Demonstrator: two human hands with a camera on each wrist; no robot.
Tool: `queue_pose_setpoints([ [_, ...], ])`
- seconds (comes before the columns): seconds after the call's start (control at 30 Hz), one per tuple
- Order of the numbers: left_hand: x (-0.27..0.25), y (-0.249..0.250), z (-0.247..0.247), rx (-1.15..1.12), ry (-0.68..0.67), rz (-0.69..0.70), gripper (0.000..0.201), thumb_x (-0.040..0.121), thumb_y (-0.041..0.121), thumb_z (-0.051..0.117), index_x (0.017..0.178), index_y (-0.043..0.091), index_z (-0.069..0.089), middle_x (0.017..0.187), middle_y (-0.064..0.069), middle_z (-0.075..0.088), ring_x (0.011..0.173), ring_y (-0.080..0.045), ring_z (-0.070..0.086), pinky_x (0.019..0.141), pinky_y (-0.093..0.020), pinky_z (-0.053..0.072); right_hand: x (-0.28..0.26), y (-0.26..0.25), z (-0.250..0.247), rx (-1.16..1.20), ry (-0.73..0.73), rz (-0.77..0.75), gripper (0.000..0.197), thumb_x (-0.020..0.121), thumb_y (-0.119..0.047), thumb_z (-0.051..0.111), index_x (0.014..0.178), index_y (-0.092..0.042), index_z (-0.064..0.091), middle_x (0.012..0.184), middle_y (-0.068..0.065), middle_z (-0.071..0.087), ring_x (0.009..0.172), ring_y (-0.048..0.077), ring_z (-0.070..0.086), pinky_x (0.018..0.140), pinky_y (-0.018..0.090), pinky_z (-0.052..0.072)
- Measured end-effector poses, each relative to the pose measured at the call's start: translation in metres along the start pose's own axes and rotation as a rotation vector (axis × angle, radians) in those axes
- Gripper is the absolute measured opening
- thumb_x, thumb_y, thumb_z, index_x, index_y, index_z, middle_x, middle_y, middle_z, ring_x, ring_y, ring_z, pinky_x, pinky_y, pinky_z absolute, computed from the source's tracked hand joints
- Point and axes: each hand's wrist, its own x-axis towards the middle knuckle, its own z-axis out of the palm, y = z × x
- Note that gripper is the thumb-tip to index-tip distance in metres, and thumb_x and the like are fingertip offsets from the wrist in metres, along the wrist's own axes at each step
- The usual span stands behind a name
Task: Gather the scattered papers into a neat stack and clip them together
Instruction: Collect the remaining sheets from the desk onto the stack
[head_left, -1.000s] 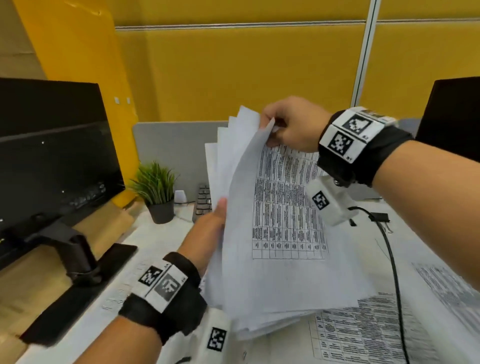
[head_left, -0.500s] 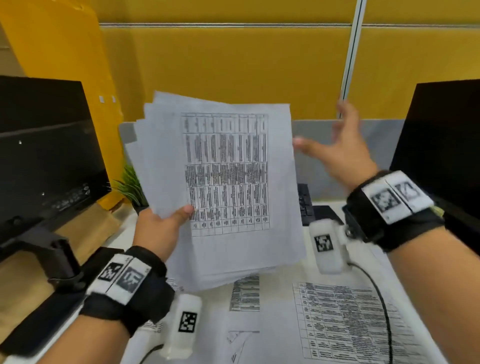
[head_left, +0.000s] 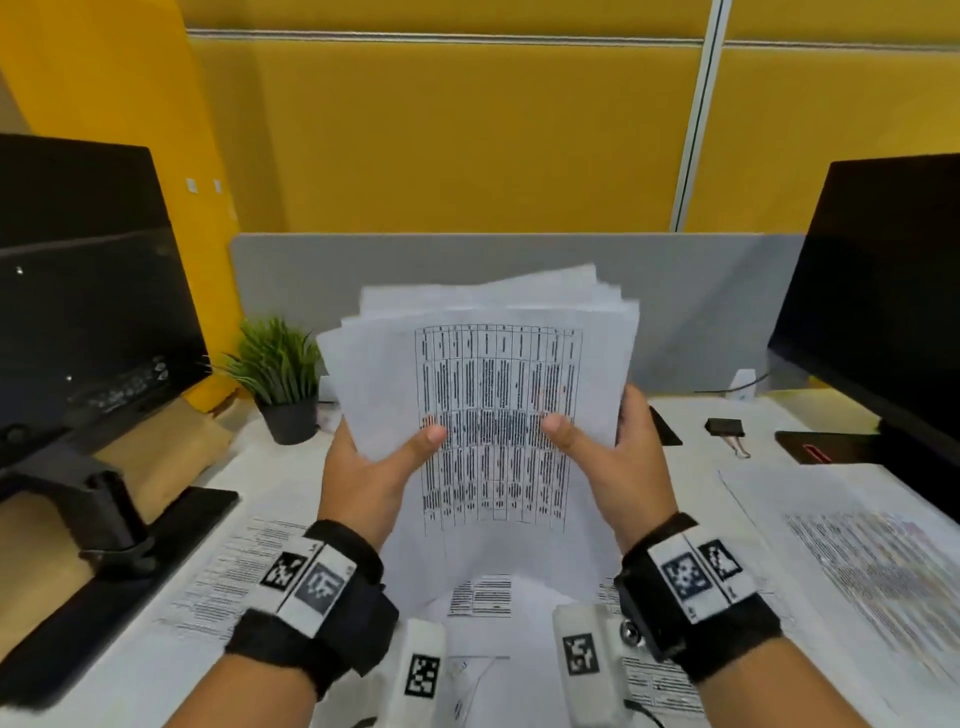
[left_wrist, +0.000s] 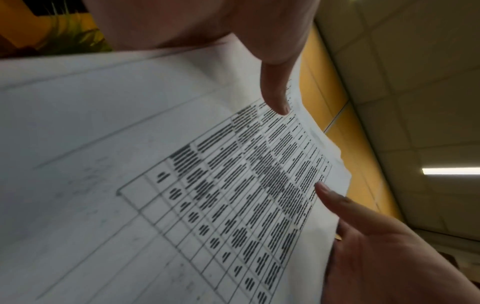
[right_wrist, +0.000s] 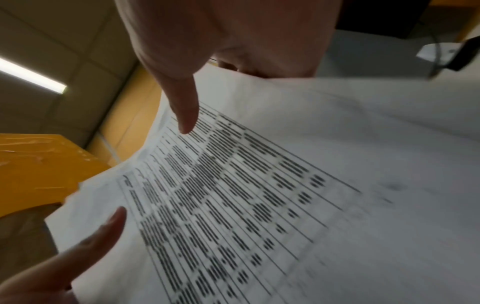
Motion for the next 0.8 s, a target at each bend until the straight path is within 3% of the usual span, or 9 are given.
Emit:
queue_pose_setpoints([
  [0.07,-0.003,-0.008,-0.001,0.033,0.022,-0.025,0.051,0.07,0.015,0.075,0.113,0.024,0.05,0.101,0.014,0.063,0.093,0.001,0.06,0.071,-0.011,0.049,-0.01,0.013,0.0,-0.043,0.004,0.051,0.051,0.076,-0.018,0.075,0.12,-0.024,0.05,0.115,-0.007,0.065,0.106,0.009,0.063,0.096,0.038,0.05],
  [0.13,-0.005,-0.013,0.001,0.099,0.023,-0.019,0.042,0.077,0.016,0.069,0.114,0.023,0.05,0.099,0.018,0.06,0.095,-0.003,0.059,0.077,-0.012,0.047,-0.018,0.021,0.003,-0.117,-0.018,0.062,0.037,0.083,-0.019,0.068,0.114,-0.029,0.051,0.111,-0.012,0.064,0.103,-0.001,0.061,0.098,0.037,0.049],
  [0.27,-0.003,-0.006,0.008,0.116,0.067,0.029,0.029,0.087,0.016,0.059,0.111,0.029,0.052,0.1,0.022,0.058,0.097,-0.001,0.057,0.084,-0.017,0.043,-0.017,0.013,0.012,-0.103,0.003,0.028,0.025,0.093,-0.013,0.053,0.103,-0.035,0.048,0.103,-0.02,0.06,0.086,-0.019,0.058,0.077,0.005,0.048],
  [0.37,0.005,0.0,0.008,0.089,0.091,0.085,0.054,0.078,0.016,0.069,0.118,0.029,0.035,0.109,0.018,0.05,0.097,0.007,0.051,0.076,-0.007,0.043,-0.012,0.007,0.013,-0.069,0.031,-0.035,0.035,0.091,-0.009,0.055,0.118,-0.022,0.037,0.102,-0.022,0.055,0.08,-0.024,0.055,0.065,-0.005,0.041],
  [0.47,0.01,-0.008,0.001,0.074,0.093,0.013,0.08,0.071,0.019,0.074,0.132,0.021,0.023,0.112,0.012,0.049,0.1,-0.001,0.053,0.083,-0.017,0.043,-0.013,0.015,0.013,-0.074,0.012,-0.005,0.046,0.09,-0.005,0.055,0.124,-0.023,0.028,0.102,-0.023,0.051,0.086,-0.014,0.056,0.063,-0.004,0.042],
  [0.57,0.009,-0.017,-0.003,0.162,0.031,-0.025,0.036,0.081,0.018,0.065,0.113,0.024,0.047,0.105,0.013,0.06,0.105,-0.013,0.059,0.092,-0.032,0.047,-0.015,0.022,0.012,-0.117,-0.034,0.058,0.033,0.095,-0.007,0.048,0.119,-0.027,0.037,0.101,-0.023,0.055,0.091,-0.008,0.055,0.062,-0.003,0.043],
  [0.63,0.01,-0.018,-0.004,0.221,0.036,-0.034,0.028,0.086,0.012,0.06,0.109,0.025,0.048,0.106,0.01,0.06,0.111,-0.019,0.058,0.095,-0.035,0.045,-0.013,0.017,0.011,-0.185,-0.044,0.035,0.027,0.096,-0.007,0.043,0.113,-0.028,0.043,0.1,-0.024,0.056,0.087,-0.013,0.056,0.063,-0.004,0.042],
  [0.7,0.014,-0.006,-0.005,0.312,0.145,-0.002,0.057,0.077,0.018,0.071,0.123,0.022,0.037,0.123,-0.001,0.05,0.122,-0.026,0.047,0.099,-0.037,0.039,-0.008,0.002,0.007,-0.253,-0.031,-0.042,0.024,0.096,-0.007,0.043,0.109,-0.027,0.046,0.098,-0.02,0.058,0.082,-0.016,0.057,0.063,-0.003,0.042],
  [0.8,0.016,0.032,-0.005,0.648,0.296,0.229,0.119,0.053,0.037,0.085,0.144,0.016,0.012,0.149,-0.014,0.018,0.138,-0.03,0.017,0.112,-0.043,0.015,0.0,-0.026,0.001,-0.513,-0.044,-0.283,0.014,0.096,-0.009,0.043,0.099,-0.022,0.048,0.084,-0.009,0.058,0.074,0.008,0.057,0.062,0.012,0.043],
])
